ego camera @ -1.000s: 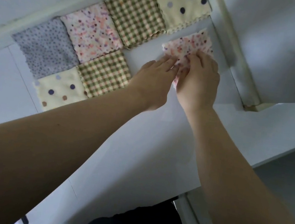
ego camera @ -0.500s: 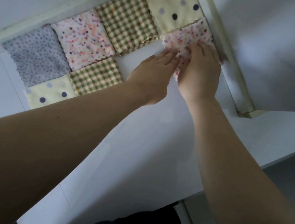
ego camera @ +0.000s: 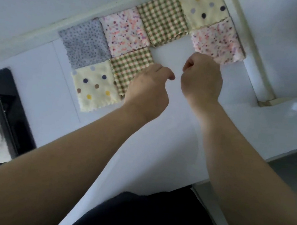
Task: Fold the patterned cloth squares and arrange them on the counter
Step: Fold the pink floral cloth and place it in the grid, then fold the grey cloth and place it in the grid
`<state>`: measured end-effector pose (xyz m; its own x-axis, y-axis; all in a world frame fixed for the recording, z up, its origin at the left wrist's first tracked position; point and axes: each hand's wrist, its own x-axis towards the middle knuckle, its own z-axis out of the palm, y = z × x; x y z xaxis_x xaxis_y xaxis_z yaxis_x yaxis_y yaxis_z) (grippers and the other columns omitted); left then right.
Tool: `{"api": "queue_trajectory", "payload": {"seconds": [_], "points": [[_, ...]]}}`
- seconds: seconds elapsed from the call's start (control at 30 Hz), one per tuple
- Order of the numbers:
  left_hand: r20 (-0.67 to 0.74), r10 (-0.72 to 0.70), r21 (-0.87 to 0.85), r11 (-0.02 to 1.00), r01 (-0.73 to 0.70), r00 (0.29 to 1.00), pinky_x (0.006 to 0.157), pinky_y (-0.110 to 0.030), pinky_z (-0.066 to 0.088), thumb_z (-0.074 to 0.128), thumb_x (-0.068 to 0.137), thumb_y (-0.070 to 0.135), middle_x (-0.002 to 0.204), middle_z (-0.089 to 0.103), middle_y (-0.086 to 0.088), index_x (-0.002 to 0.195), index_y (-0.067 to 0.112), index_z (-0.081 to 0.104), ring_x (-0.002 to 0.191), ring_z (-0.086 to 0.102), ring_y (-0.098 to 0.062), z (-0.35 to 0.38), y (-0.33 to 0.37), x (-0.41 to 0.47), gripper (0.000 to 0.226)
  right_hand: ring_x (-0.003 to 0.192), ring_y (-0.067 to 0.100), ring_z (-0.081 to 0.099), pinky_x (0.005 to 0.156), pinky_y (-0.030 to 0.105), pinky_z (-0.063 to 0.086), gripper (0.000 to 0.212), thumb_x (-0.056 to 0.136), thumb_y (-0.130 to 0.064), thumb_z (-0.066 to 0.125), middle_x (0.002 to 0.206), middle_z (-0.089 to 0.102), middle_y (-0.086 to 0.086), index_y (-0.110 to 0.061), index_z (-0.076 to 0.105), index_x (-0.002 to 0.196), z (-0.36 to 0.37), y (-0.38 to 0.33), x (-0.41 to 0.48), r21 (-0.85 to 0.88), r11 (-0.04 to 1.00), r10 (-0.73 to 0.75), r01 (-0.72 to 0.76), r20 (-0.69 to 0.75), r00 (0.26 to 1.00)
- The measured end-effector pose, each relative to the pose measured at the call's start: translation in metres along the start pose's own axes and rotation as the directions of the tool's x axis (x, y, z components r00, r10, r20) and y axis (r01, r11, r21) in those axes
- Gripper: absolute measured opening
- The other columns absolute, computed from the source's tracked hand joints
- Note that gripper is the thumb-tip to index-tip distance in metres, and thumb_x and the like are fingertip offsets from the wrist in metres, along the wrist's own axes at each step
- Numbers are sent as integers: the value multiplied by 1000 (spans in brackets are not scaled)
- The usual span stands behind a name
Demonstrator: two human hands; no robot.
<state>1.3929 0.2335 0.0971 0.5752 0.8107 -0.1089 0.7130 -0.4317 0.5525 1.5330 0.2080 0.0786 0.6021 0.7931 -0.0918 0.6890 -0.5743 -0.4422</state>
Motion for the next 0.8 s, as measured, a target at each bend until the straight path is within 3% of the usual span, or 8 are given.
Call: {"api": "queue_trajectory", "payload": {"seconds": [0.13, 0.27, 0.47, 0.67, 0.8], "points": [[-50, -124, -36, 992, 122, 991, 86, -36, 50, 47, 82, -8, 116, 66, 1, 113, 15, 70, 106, 61, -22, -26, -30, -50, 46, 72, 25, 58, 55, 32, 38, 21, 79, -3, 44, 81, 63, 4, -12, 63, 80, 18, -46, -39, 62, 993, -104, 100, 72, 992], [-52, -309, -59, 950, 306, 950, 88, -29, 46, 43, 90, -4, 125, 61, 7, 118, 20, 67, 114, 56, -15, -49, -65, -99, 44, 78, 24, 59, 60, 33, 43, 26, 82, -2, 47, 89, 66, 2, -16, 68, 85, 35, -94, -75, 73, 982, -183, 173, 161, 970], [-100, -483, -140, 873, 468, 870, 84, -24, 45, 42, 94, 0, 123, 60, 9, 117, 22, 67, 104, 57, -11, -78, -112, -194, 41, 74, 19, 57, 51, 26, 32, 26, 85, -1, 49, 87, 65, -1, -17, 69, 89, 60, -156, -144, 57, 943, -332, 329, 248, 910], [-227, -517, -268, 848, 458, 825, 88, -26, 47, 43, 92, -2, 118, 62, 5, 113, 19, 69, 104, 58, -12, -101, -160, -313, 39, 77, 24, 60, 58, 28, 38, 25, 86, -3, 49, 88, 66, 0, -17, 68, 91, 74, -217, -257, 28, 902, -422, 431, 262, 868], [-249, -480, -331, 859, 392, 841, 93, -28, 50, 46, 90, -2, 112, 64, 6, 108, 18, 71, 104, 60, -12, -120, -185, -408, 37, 77, 28, 60, 61, 28, 40, 22, 84, -4, 49, 84, 65, 1, -17, 66, 81, 82, -241, -355, -5, 895, -433, 446, 224, 873]]}}
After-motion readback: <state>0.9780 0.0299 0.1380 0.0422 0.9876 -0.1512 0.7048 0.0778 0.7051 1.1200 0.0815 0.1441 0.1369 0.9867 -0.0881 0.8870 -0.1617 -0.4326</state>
